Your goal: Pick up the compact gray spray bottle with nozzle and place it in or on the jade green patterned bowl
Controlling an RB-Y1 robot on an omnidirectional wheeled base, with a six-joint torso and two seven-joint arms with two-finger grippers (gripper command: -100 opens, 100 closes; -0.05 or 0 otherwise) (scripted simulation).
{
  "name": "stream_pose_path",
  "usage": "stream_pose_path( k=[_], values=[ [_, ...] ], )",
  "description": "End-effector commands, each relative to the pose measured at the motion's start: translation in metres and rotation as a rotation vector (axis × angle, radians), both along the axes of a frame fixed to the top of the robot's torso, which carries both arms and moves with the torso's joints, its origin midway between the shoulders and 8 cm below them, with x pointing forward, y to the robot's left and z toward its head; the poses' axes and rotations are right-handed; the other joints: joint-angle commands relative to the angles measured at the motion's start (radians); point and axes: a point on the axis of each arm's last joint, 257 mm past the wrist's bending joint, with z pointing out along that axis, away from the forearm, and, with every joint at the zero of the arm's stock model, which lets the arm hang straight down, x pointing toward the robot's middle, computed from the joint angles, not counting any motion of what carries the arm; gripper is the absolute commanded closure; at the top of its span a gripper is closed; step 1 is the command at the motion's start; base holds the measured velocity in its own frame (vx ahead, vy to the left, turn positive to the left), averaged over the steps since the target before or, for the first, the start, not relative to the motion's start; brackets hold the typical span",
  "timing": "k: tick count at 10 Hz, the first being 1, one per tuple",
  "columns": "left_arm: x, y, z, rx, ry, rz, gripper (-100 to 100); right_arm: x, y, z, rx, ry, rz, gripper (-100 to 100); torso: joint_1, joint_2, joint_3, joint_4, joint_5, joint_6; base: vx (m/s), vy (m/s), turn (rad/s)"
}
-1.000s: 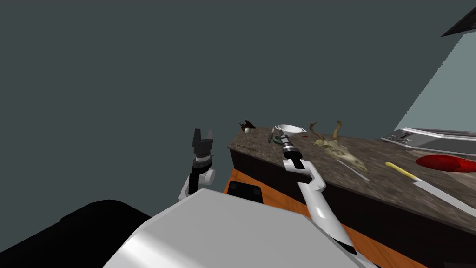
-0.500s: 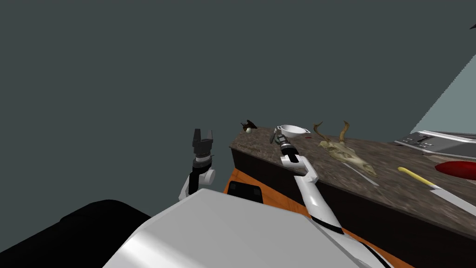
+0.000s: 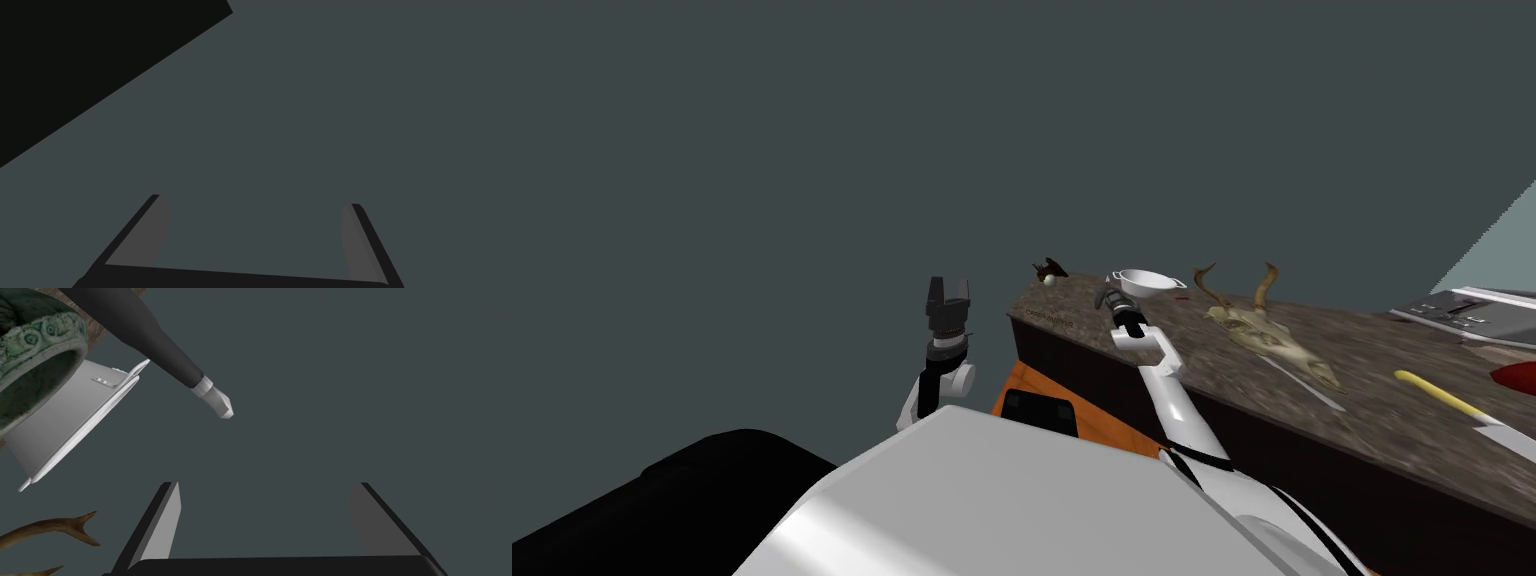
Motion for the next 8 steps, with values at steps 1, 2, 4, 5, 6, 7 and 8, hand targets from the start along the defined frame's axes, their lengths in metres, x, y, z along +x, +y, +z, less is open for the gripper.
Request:
stream_pose_path(
  k=[1, 2, 4, 5, 6, 7, 8],
  values=[
    [0.0, 0.0, 0.0, 0.0, 0.0, 0.0, 0, 0.01, -0.001, -0.011, -0.038, 0.055, -0.024, -100, 0.0, 0.0, 0.0, 0.0, 0.0, 0.0, -0.01, -0.031, 0.063],
    [0.0, 0.0, 0.0, 0.0, 0.0, 0.0, 0, 0.01, -0.002, -0.012, -0.037, 0.06, -0.028, -100, 0.0, 0.0, 0.0, 0.0, 0.0, 0.0, -0.006, -0.032, 0.055],
    [0.0, 0.0, 0.0, 0.0, 0.0, 0.0, 0, 0.018, -0.002, -0.022, -0.07, 0.11, -0.047, -100, -0.001, 0.0, 0.0, 0.0, 0.0, 0.0, -0.006, -0.037, 0.065],
    [0.0, 0.0, 0.0, 0.0, 0.0, 0.0, 0, 0.026, -0.001, -0.029, -0.106, 0.151, -0.059, -100, -0.001, 0.0, 0.0, 0.0, 0.0, 0.0, -0.003, -0.048, 0.059],
    [0.0, 0.0, 0.0, 0.0, 0.0, 0.0, 0, 0.025, -0.002, -0.031, -0.104, 0.16, -0.064, -100, -0.002, -0.001, 0.0, 0.0, 0.0, 0.0, -0.002, -0.04, 0.04],
    [0.0, 0.0, 0.0, 0.0, 0.0, 0.0, 0, 0.032, 0.0, -0.038, -0.139, 0.204, -0.075, -100, -0.001, -0.001, 0.0, 0.0, 0.0, 0.0, -0.001, -0.049, 0.074],
    [0.0, 0.0, 0.0, 0.0, 0.0, 0.0, 0, 0.032, -0.001, -0.039, -0.138, 0.209, -0.079, -100, -0.001, -0.001, 0.0, 0.0, 0.0, 0.0, 0.0, -0.049, 0.041]
  ],
)
